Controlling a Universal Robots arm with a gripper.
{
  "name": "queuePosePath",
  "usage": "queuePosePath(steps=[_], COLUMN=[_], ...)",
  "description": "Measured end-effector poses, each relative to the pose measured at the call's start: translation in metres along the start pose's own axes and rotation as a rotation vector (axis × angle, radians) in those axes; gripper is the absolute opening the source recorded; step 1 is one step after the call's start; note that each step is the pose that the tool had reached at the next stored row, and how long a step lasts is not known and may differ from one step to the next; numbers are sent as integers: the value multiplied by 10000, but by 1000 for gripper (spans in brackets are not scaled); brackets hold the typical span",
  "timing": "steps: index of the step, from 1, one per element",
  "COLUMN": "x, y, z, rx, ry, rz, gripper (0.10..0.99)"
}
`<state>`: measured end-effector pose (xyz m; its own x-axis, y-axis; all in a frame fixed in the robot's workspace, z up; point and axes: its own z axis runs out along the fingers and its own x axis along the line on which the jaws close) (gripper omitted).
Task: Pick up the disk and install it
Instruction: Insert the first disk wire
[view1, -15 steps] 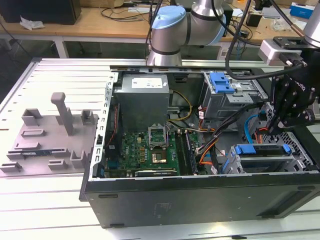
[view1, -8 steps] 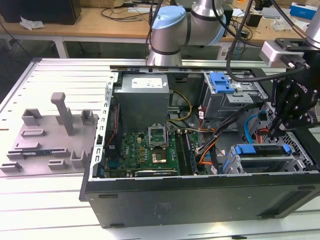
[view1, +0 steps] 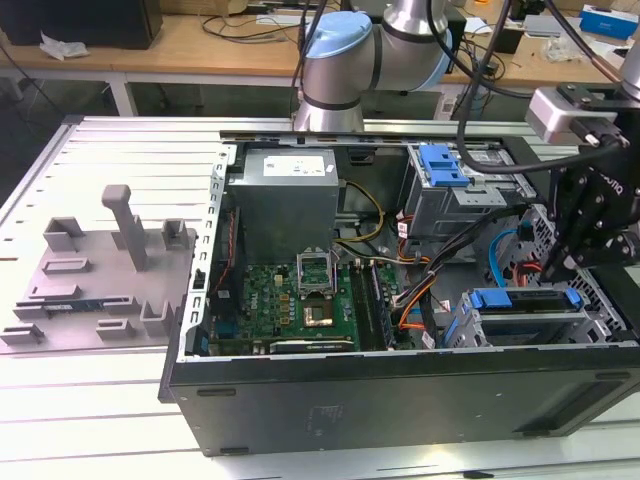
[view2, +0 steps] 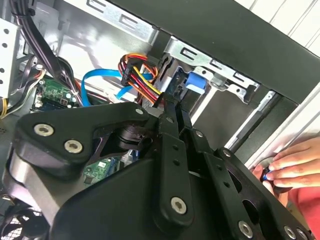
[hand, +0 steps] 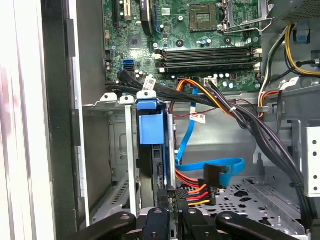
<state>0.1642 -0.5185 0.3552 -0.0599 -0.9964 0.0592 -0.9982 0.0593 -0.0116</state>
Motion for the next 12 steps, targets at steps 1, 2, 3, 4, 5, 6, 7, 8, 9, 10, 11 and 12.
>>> queuePosePath(steps=[1, 2, 3, 4, 5, 6, 7, 8, 9, 10, 11, 12], x=[9, 15, 25, 31, 41, 47, 47, 47, 47, 47, 34, 8], y=[-1, -1, -1, -2, -3, -3, -3, -3, -3, -3, -1, 1], z=[1, 1, 2, 2, 3, 3, 3, 3, 4, 3, 3, 1], rx=[0, 0, 0, 0, 0, 0, 0, 0, 0, 0, 0, 1], ry=[0, -1, -1, 0, 0, -1, -1, 0, -1, 0, -1, 5], rz=[0, 0, 0, 0, 0, 0, 0, 0, 0, 0, 1, 2], gripper=[169, 169, 169, 169, 169, 169, 169, 169, 169, 169, 169, 169])
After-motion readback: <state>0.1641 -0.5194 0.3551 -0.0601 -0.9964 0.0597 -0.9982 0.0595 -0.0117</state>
